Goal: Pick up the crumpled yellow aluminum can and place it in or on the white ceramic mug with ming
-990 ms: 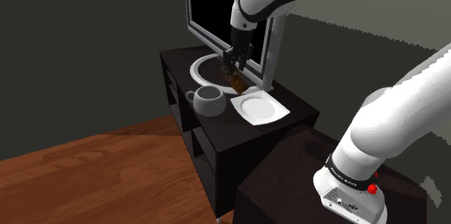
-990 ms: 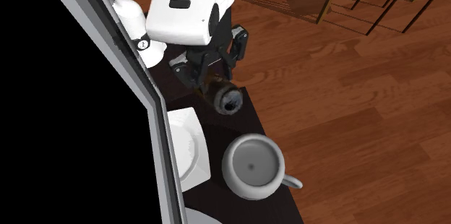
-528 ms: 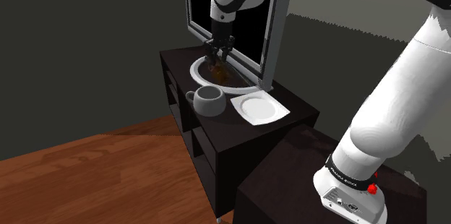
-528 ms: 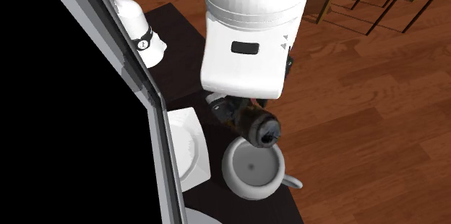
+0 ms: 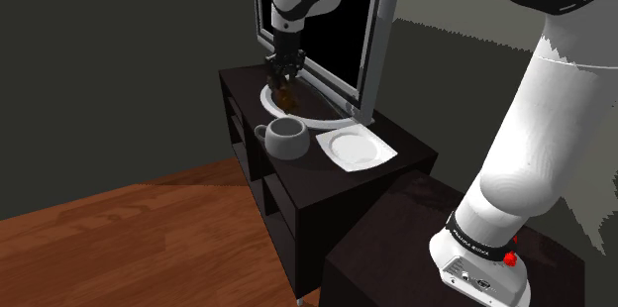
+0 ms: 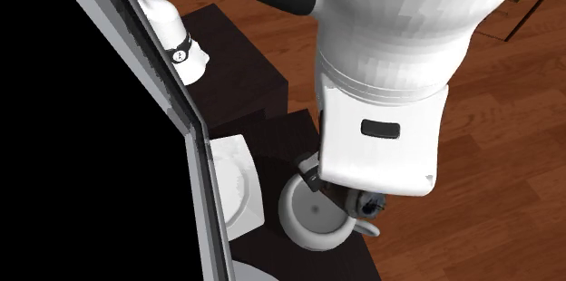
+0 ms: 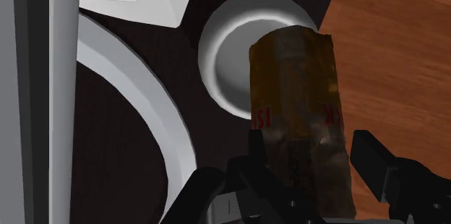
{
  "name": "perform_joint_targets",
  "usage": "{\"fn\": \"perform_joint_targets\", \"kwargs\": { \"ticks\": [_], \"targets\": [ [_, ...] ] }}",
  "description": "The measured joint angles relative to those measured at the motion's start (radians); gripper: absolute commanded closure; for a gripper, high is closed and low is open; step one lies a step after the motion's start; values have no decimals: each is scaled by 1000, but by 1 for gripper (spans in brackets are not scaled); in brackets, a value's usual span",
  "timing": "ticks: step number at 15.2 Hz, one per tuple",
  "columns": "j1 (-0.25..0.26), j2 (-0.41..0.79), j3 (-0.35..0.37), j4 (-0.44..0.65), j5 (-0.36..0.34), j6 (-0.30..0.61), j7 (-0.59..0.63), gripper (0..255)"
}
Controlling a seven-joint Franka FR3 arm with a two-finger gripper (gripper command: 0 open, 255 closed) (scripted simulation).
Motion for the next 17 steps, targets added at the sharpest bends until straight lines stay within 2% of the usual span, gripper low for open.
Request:
{"fn": "perform_joint_targets", "kwargs": {
  "ticks": [13,17],
  "targets": [
    [1,54,-1,-111,-10,164,6,255],
    [1,59,-2,-117,-11,175,7,255]
  ]
}}
